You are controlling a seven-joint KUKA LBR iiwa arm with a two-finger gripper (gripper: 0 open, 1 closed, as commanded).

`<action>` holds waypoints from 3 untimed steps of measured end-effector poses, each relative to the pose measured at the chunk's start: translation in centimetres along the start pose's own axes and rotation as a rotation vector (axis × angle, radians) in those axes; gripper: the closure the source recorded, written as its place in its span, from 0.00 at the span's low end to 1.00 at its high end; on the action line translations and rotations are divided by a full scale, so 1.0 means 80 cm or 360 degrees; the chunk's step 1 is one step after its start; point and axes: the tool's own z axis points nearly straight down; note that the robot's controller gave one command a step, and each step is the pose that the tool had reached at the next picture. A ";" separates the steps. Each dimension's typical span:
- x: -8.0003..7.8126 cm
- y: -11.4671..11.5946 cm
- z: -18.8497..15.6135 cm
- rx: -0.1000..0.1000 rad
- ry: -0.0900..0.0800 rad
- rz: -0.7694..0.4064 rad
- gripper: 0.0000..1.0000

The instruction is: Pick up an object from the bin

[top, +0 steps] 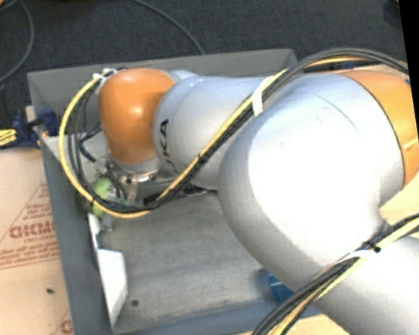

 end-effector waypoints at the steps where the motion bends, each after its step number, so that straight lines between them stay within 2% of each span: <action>1: 0.017 0.002 -0.004 0.0004 0.0011 0.0075 1.00; 3: 0.017 0.002 -0.004 0.0004 0.0011 0.0075 1.00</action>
Offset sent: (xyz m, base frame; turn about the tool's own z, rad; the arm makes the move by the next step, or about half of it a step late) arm 0.0000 0.0000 0.0000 0.0000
